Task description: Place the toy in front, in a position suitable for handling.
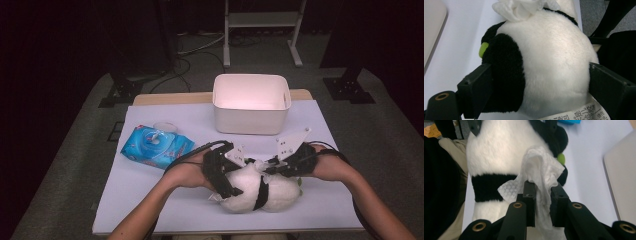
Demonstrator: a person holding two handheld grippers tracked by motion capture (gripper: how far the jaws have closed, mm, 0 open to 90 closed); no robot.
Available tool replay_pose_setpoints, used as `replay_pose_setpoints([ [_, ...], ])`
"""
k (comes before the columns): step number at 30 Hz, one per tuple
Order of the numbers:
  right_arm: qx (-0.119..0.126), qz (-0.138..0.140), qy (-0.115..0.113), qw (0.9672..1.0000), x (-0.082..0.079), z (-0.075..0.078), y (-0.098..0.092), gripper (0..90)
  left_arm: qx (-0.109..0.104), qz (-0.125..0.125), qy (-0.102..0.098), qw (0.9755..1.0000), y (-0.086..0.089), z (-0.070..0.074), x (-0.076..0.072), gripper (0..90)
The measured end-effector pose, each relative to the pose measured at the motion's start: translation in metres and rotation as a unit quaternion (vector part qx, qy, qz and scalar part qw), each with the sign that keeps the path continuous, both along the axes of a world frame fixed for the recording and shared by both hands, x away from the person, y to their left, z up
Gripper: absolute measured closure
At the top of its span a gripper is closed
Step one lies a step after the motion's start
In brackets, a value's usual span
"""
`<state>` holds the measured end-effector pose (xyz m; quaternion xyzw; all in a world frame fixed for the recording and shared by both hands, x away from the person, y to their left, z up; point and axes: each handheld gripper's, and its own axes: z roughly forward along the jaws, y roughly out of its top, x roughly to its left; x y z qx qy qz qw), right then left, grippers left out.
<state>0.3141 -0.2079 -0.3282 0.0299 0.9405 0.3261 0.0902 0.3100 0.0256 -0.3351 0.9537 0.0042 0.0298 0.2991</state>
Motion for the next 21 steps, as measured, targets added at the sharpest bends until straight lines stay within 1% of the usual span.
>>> replay_pose_setpoints([
  [1,0.0,-0.003,0.003,1.0,0.0,-0.001,-0.002,76.8,-0.001,0.0,0.0,1.0,0.0,0.0,0.0,10.9],
  [6,0.0,-0.014,0.002,0.9999,-0.001,-0.001,-0.014,76.8,-0.003,-0.001,0.0,1.0,0.0,0.0,0.0,10.9],
  [11,-0.005,-0.032,0.004,0.9995,-0.002,0.0,-0.029,76.9,-0.004,-0.001,0.001,1.0,0.001,0.0,0.002,10.9],
  [17,-0.006,-0.055,0.016,0.9984,-0.002,-0.004,-0.048,76.9,-0.006,-0.001,0.003,1.0,0.0,0.0,0.002,10.9],
  [19,-0.004,-0.057,0.019,0.9982,-0.002,-0.004,-0.05,76.8,-0.003,-0.003,0.001,1.0,-0.001,0.0,0.002,10.9],
  [21,-0.01,-0.055,0.012,0.9984,-0.003,-0.003,-0.046,76.6,-0.003,-0.002,0.0,1.0,-0.002,0.0,0.002,10.8],
])
